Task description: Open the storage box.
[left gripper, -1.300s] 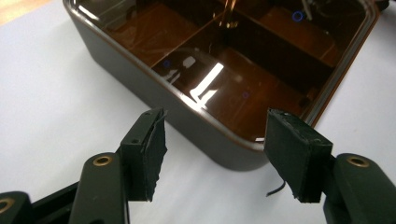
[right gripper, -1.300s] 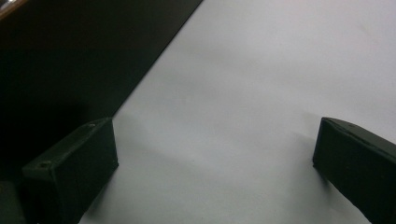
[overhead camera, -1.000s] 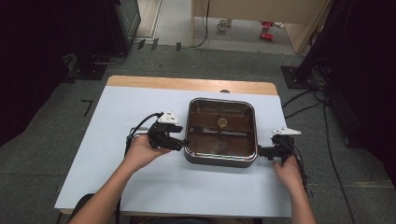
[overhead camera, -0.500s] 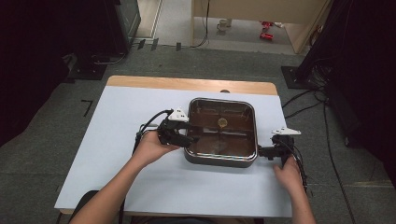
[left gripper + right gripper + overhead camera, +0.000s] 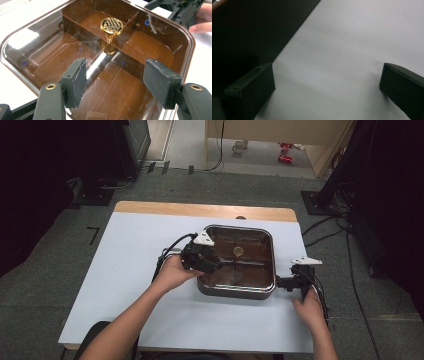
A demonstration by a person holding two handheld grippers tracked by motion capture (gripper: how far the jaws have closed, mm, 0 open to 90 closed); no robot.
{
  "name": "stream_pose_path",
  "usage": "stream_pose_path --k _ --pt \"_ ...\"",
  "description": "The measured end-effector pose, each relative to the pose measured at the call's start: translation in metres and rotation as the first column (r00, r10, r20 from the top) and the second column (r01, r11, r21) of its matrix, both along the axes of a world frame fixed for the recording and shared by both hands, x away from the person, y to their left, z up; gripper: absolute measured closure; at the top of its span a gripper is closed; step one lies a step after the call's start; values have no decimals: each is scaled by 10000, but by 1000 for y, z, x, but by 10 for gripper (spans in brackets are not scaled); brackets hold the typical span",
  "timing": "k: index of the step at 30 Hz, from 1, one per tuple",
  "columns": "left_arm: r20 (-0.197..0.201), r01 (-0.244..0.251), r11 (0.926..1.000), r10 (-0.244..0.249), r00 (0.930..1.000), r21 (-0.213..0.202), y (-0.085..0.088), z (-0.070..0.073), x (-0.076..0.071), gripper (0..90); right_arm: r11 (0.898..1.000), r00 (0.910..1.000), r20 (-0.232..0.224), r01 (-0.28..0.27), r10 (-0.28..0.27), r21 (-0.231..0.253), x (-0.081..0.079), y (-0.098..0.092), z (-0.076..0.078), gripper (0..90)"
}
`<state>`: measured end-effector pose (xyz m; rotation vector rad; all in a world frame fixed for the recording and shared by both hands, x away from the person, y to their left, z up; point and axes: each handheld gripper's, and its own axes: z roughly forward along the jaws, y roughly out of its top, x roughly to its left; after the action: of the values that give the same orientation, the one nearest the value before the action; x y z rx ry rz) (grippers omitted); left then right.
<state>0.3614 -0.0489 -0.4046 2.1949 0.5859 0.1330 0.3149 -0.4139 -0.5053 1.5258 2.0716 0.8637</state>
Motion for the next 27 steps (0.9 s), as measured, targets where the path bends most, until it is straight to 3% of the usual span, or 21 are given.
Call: stream_pose_path --k 7,14,27 --pt "183 66 10000 -66 9998 -22 -12 -2 6 362 10000 10000 -2 3 -3 -2 0 0 0 0" --pt "107 191 9998 -190 9998 -90 -23 -5 10 379 10000 10000 8 0 0 -7 0 0 0 0" --pt "378 461 9989 -465 9982 105 -50 -13 16 374 10000 10000 -5 13 -13 1 0 0 0 0"
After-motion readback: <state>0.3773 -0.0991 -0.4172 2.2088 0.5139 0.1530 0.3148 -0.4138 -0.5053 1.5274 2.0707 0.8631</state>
